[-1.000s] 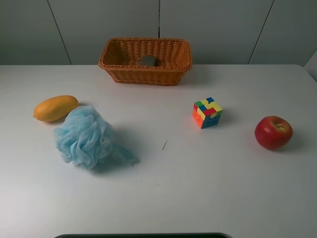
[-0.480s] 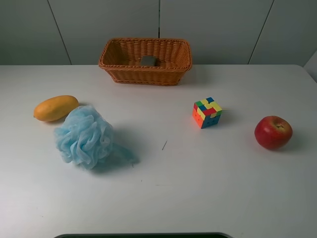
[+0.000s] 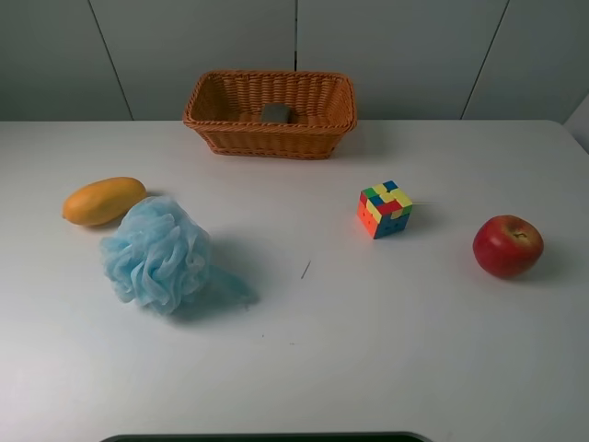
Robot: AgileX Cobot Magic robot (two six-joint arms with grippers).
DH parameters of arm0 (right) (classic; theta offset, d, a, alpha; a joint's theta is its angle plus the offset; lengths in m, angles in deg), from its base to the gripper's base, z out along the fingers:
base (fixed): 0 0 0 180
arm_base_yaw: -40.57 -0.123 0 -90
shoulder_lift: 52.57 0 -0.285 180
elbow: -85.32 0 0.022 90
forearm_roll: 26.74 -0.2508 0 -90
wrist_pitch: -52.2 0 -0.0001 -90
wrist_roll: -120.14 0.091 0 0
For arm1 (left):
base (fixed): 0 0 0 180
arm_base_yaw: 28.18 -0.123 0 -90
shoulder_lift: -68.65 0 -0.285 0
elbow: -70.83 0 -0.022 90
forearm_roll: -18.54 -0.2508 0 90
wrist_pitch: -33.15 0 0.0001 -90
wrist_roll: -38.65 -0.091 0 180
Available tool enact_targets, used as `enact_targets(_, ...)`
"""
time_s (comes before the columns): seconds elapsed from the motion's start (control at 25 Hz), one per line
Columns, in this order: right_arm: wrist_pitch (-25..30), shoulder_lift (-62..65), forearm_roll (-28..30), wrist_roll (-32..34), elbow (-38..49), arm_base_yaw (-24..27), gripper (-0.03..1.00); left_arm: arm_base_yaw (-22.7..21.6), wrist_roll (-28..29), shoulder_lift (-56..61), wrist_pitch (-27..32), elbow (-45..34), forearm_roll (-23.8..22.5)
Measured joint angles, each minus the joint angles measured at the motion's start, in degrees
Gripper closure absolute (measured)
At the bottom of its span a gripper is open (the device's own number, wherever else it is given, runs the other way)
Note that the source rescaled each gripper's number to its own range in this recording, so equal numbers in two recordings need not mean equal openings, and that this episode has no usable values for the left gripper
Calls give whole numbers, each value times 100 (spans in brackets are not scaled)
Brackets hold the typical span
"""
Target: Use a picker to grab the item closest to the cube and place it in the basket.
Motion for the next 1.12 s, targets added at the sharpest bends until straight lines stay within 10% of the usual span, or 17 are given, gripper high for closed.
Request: enact_targets(1.12, -349, 1152, -15, 653, 1404, 0, -3, 0, 0, 0, 11, 0, 0)
